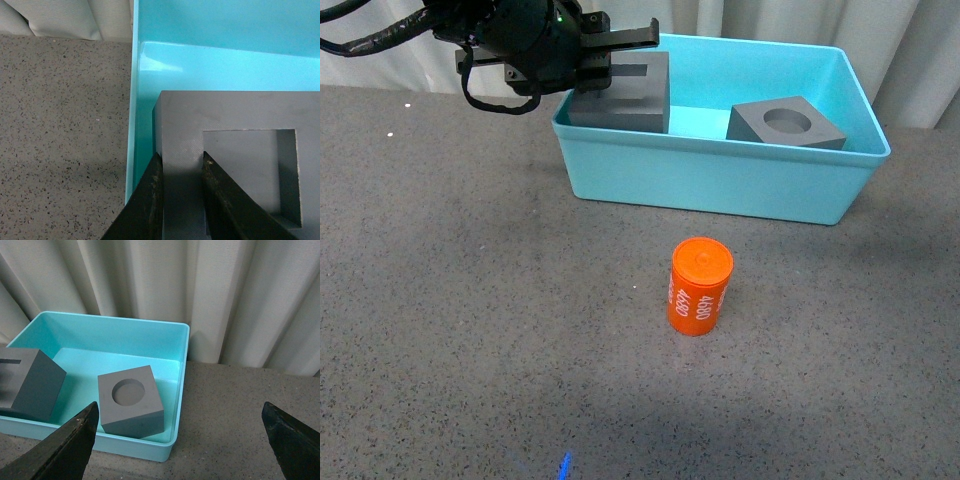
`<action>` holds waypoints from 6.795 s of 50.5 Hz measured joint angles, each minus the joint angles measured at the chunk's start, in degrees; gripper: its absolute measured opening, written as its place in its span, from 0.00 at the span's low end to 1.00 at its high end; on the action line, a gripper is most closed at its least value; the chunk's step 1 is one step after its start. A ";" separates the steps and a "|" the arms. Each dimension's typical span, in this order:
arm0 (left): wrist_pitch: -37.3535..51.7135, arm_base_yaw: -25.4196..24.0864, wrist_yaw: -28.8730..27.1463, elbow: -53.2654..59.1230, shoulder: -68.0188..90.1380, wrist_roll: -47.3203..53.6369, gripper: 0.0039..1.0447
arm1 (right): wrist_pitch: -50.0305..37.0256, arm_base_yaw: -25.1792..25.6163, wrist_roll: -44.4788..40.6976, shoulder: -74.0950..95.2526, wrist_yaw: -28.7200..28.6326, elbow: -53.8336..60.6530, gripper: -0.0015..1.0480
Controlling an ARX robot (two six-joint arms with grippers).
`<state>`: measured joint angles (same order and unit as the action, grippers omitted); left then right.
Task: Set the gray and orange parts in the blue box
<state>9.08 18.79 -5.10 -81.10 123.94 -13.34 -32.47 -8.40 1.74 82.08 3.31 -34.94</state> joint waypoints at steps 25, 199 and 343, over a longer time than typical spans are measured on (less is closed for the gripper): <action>1.70 0.11 -2.19 0.72 -2.14 -2.69 0.74 | 0.00 0.00 -0.02 0.00 0.02 0.00 0.91; -8.98 -18.67 5.11 80.04 -123.62 12.87 0.04 | 0.00 -0.11 -0.02 -0.09 0.04 0.09 0.91; -9.01 -18.67 5.11 80.04 -123.71 13.07 0.94 | 64.02 -9.51 -13.94 47.80 -14.93 -71.32 0.43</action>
<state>0.08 0.12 0.01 -1.06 0.23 -0.27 31.55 -17.91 -12.21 129.88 -11.62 -106.26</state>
